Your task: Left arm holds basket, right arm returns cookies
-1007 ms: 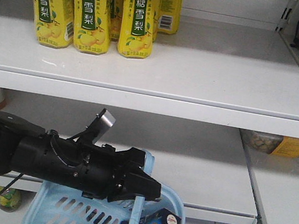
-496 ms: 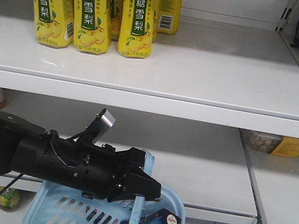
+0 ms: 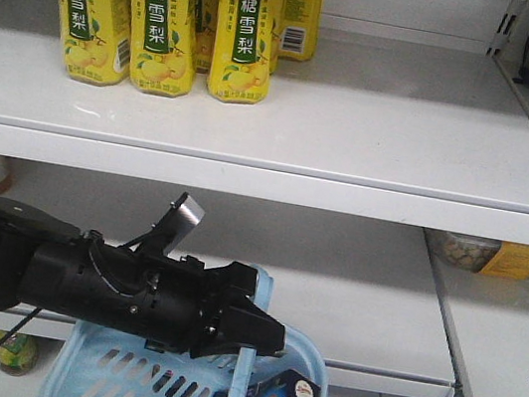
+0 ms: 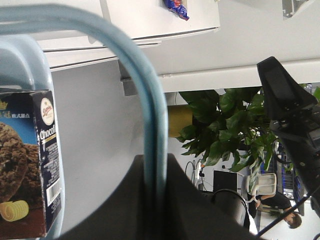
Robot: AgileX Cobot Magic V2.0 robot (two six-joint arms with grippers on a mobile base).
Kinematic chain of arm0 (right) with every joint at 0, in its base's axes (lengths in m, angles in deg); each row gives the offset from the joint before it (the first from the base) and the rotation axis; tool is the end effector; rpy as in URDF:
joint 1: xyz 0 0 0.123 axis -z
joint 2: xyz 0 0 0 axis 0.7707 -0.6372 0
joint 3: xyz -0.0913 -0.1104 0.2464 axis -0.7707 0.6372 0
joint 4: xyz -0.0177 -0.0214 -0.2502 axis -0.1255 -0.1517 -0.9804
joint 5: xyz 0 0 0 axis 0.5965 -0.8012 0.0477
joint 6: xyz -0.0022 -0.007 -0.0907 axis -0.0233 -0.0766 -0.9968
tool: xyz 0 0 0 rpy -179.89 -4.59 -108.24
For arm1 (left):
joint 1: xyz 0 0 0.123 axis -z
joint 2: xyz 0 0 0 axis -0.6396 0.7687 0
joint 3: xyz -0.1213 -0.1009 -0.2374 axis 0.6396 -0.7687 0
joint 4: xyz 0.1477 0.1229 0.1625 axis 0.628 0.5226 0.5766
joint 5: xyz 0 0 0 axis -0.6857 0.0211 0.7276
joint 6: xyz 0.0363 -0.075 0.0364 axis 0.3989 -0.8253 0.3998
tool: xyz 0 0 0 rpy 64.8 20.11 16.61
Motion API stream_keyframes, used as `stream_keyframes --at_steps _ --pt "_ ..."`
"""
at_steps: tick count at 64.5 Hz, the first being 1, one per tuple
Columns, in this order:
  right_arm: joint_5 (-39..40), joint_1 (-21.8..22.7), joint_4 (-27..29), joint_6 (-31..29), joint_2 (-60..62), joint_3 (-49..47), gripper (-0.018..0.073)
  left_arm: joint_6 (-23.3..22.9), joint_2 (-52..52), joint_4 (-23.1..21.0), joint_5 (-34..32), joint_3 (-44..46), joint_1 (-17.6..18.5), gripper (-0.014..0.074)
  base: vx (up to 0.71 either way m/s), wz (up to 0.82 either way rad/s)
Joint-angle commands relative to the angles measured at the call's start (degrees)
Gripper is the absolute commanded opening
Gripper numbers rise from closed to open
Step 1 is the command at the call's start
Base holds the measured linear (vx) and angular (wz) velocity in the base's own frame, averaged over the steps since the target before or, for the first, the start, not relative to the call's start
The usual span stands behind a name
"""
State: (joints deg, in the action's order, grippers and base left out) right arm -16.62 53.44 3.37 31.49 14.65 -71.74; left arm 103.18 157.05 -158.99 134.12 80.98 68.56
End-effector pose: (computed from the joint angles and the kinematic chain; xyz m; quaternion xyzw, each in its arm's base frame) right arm 0.1302 -0.0024 0.2449 0.1072 0.8309 0.0698 0.5416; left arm 0.2382 -0.2064 0.2205 -0.0054 0.8331 -0.5466 0.0842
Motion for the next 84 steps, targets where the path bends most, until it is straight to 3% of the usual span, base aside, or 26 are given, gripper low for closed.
stream_keyframes --at_steps 1,25,35,43,57,74,84 --pt "3.58 0.34 0.3 0.01 -0.37 -2.03 0.0027 0.96 -2.89 -5.66 2.52 1.76 0.24 -0.0008 0.0 0.0" --pt "-1.82 0.34 1.18 -0.03 -0.37 -2.05 0.032 0.96 -2.89 -5.66 2.52 1.76 0.24 -0.0008 0.0 0.0" --pt "-4.02 0.29 5.93 -0.03 -0.37 -2.05 0.0407 0.96 -2.89 -5.66 2.52 1.76 0.24 -0.0008 0.0 0.0" --pt "-5.68 -1.45 10.74 -0.79 -0.37 -2.15 0.0412 0.96 -2.89 -5.66 2.52 1.76 0.24 -0.0008 0.0 0.0" --pt "-9.77 -9.17 11.42 -2.04 -4.85 -4.76 0.0412 0.96 -2.89 -5.66 2.52 1.76 0.24 -0.0008 0.0 0.0" --pt "-12.1 -17.59 13.16 -2.09 -17.94 -11.77 0.0412 0.96 -2.89 -5.66 2.52 1.76 0.24 -0.0008 0.0 0.0" --pt "-14.3 -22.35 18.79 -2.45 -27.38 -14.46 0.0412 0.96 -2.89 -5.66 2.52 1.76 0.24 -0.0008 0.0 0.0"
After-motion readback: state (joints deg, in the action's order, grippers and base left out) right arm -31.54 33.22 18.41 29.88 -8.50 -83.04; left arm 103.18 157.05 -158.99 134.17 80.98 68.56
